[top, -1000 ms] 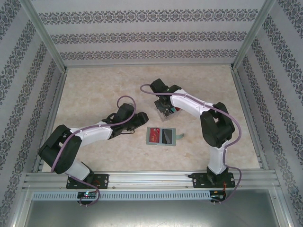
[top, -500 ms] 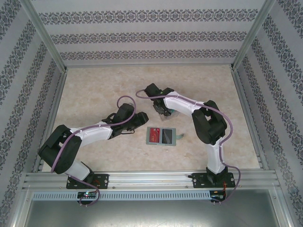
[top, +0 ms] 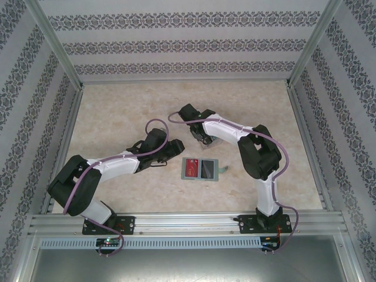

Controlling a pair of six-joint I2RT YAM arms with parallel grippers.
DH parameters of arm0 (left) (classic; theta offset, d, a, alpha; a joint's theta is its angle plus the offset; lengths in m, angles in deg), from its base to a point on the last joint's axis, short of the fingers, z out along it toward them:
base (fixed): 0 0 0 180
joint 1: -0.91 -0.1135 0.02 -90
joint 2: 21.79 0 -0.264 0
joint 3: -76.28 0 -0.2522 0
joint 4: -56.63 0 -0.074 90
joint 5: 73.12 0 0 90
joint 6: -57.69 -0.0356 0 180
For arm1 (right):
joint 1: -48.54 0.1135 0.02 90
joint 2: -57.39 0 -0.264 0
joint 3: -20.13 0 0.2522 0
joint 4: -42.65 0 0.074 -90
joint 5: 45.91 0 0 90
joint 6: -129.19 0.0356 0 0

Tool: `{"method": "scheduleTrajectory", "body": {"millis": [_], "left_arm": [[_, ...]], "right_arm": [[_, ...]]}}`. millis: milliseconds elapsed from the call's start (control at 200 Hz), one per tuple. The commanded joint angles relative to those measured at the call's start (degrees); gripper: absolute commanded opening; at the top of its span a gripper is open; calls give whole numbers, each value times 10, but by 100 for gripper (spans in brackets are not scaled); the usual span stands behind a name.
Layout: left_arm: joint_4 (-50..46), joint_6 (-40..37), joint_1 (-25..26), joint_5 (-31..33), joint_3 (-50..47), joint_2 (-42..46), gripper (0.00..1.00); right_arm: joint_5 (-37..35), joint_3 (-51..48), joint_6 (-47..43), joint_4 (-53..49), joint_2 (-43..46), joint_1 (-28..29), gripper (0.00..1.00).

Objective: Put the credit cards into the card holder

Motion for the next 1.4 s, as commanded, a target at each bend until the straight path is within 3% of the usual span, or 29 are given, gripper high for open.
{"method": "scheduleTrajectory", "body": {"millis": [0,515,934,1159,1394], "left_arm": [[1,8,-6,-5,7,-3,67],[8,12,-6,-14,7,-10,67],[8,12,-6,-14,9,-9,67],[40,18,-8,-41,13,-5,68],[142,43,-11,-145,44,-35,73]], "right_arm": [[-16,-9,-6,3,22,-1,22],[-18,-16,-14,6,39,-4,8],[71,-27,24,-4,101,-8,3],[211,-81,103,23,189,-37,0],[512,-265,289,230,353,-141,0]]}}
